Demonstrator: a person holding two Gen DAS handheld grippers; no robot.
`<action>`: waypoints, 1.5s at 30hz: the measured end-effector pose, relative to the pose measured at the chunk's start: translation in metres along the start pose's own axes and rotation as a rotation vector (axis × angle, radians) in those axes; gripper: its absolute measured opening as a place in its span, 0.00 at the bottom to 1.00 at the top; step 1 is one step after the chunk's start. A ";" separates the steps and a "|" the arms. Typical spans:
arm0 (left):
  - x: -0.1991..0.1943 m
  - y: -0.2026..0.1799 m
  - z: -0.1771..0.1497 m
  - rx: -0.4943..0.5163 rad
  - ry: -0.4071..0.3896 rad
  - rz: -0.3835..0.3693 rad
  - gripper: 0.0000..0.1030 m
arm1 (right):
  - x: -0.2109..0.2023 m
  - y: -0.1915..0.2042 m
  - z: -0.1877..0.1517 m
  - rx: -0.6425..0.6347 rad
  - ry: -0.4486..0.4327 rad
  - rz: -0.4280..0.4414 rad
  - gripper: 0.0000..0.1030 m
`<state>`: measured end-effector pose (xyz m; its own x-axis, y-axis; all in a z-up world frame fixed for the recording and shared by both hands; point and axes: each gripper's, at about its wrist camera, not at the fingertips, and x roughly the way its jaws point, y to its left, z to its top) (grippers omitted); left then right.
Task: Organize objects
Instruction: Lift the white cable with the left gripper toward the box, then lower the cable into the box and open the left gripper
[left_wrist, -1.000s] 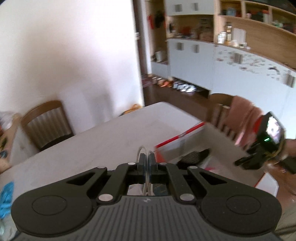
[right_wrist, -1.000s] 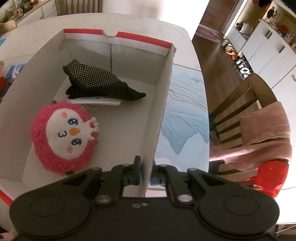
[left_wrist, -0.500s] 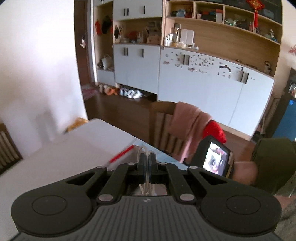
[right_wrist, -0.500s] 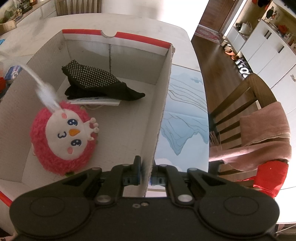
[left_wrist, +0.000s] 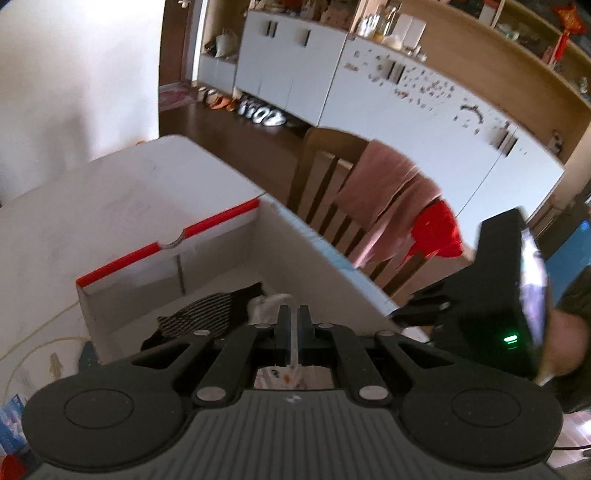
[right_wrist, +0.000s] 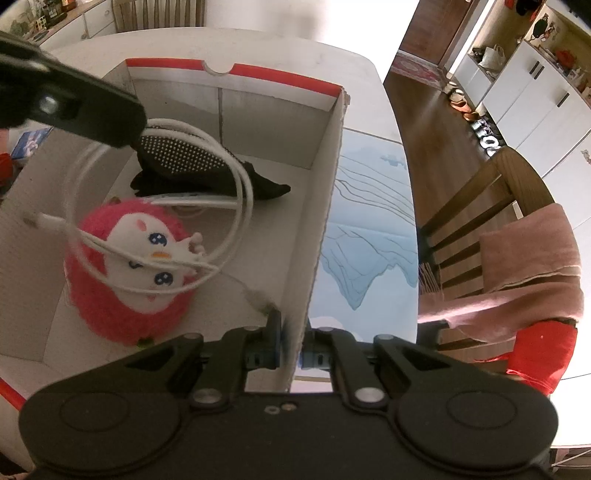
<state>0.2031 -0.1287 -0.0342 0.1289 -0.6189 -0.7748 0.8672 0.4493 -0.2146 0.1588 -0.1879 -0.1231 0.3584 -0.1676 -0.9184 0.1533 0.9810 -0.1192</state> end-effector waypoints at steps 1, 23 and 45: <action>0.002 0.000 0.000 0.004 0.005 0.009 0.02 | 0.000 0.000 0.000 0.000 0.000 0.000 0.06; -0.030 -0.001 -0.029 0.020 0.004 0.112 0.02 | 0.001 0.002 -0.001 -0.024 0.001 0.004 0.06; -0.138 0.044 -0.102 -0.219 -0.117 0.321 0.09 | 0.001 0.000 -0.001 -0.064 0.003 0.025 0.06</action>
<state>0.1741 0.0423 0.0026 0.4413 -0.4886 -0.7527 0.6527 0.7504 -0.1044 0.1585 -0.1879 -0.1244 0.3583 -0.1424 -0.9227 0.0849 0.9892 -0.1197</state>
